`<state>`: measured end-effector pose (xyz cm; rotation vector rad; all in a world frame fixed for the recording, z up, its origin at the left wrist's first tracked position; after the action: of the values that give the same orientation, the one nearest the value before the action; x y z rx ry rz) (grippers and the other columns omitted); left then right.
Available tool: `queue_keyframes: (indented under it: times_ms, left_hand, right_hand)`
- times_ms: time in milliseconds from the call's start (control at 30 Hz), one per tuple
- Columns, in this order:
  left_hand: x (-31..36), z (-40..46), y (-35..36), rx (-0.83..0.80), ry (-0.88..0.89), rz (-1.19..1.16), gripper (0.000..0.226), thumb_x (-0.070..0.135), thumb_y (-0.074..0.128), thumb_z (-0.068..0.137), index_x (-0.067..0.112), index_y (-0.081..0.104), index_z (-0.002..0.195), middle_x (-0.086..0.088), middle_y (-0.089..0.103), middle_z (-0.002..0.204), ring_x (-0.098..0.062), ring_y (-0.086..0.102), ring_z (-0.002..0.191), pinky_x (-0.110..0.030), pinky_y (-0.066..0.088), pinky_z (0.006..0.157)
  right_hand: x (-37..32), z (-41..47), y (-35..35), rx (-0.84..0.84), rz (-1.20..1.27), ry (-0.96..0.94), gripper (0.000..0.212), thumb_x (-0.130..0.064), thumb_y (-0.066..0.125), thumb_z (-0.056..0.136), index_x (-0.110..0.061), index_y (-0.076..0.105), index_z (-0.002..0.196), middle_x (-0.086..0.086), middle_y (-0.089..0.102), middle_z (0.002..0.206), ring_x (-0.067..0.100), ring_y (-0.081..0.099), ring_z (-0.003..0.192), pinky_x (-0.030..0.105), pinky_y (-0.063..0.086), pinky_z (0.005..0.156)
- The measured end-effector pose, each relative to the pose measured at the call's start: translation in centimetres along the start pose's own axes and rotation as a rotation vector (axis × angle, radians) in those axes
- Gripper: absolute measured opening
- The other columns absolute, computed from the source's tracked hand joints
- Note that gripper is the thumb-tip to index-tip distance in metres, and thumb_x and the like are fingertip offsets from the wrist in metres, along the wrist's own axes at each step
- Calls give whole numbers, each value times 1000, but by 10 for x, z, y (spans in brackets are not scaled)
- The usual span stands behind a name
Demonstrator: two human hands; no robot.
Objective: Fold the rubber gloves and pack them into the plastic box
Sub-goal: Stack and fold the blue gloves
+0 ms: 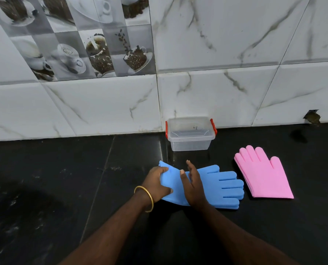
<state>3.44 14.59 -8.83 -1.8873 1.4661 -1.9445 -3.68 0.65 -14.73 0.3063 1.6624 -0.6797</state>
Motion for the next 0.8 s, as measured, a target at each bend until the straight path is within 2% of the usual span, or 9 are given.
queue_keyframes:
  times_ms: [67, 167, 233, 300, 400, 500, 600, 667, 800]
  left_hand:
    - [15, -1, 5, 24, 66, 28, 78, 13, 80, 72, 14, 42, 141, -4, 34, 145, -18, 38, 133, -25, 36, 108]
    - [44, 2, 17, 38, 126, 61, 76, 9, 76, 72, 9, 43, 141, -4, 38, 141, -16, 39, 132, -18, 32, 102]
    - [67, 6, 28, 35, 159, 94, 67, 8, 73, 72, 6, 48, 134, -5, 44, 133, -18, 44, 125, -18, 35, 95]
    - [88, 11, 42, 31, 193, 162, 53, 9, 71, 73, 2, 54, 122, -10, 48, 123, -22, 50, 116, -20, 39, 86]
    - [113, 18, 73, -30, 181, 268, 45, 10, 68, 75, 2, 54, 117, -13, 44, 126, -26, 52, 113, -22, 43, 86]
    - [123, 26, 109, -98, 96, 399, 49, 14, 66, 77, 5, 49, 122, -12, 33, 141, -29, 55, 114, -33, 47, 95]
    - [124, 30, 137, -118, 28, 488, 54, 19, 66, 78, 6, 45, 127, -13, 28, 144, -33, 55, 112, -40, 50, 93]
    - [121, 31, 151, -111, 17, 505, 62, 21, 65, 79, 8, 38, 133, -13, 29, 143, -34, 54, 111, -42, 49, 90]
    - [107, 28, 159, -29, 82, 254, 80, 23, 66, 74, 19, 24, 142, -7, 40, 136, -29, 55, 114, -39, 49, 93]
  right_hand:
    - [0, 0, -3, -3, 68, -3, 51, -36, 51, 99, -21, 39, 147, -5, 43, 149, 9, 39, 136, 27, 32, 111]
    - [-4, 4, -13, -44, 261, 71, 38, -39, 47, 100, -28, 48, 137, -6, 52, 139, 8, 50, 126, 22, 40, 101]
    - [-5, 10, -28, -75, 468, 192, 38, -45, 45, 100, -29, 51, 133, -2, 57, 138, 8, 54, 122, 29, 43, 104]
    - [-3, 17, -48, -110, 631, 297, 49, -53, 42, 98, -25, 51, 136, 0, 59, 136, 14, 56, 123, 41, 40, 111]
    - [2, 25, -86, -96, 695, 328, 53, -57, 39, 98, -21, 53, 135, 2, 61, 133, 17, 59, 121, 43, 41, 111]
    - [4, 26, -123, -44, 620, 310, 40, -47, 45, 100, -22, 56, 129, 1, 64, 128, 18, 62, 117, 40, 46, 106]
    - [6, 21, -151, -38, 437, 246, 18, -29, 57, 98, -26, 61, 116, 2, 69, 118, 17, 67, 107, 32, 54, 91]
    - [10, 17, -161, -57, 284, 178, 20, -19, 60, 96, -23, 62, 115, 4, 70, 113, 15, 67, 102, 27, 55, 87]
    - [12, 13, -161, -120, -19, -36, 25, -1, 61, 91, -16, 65, 110, -7, 67, 109, 6, 63, 102, 22, 51, 93]
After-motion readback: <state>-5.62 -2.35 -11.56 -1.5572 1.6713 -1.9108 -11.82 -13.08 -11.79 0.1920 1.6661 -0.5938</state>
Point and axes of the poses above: each hand's wrist, its own z-axis towards the middle knuckle, its own y-axis out of the palm, x = y × z, the point moved 1 cm from there along z, towards the middle knuckle
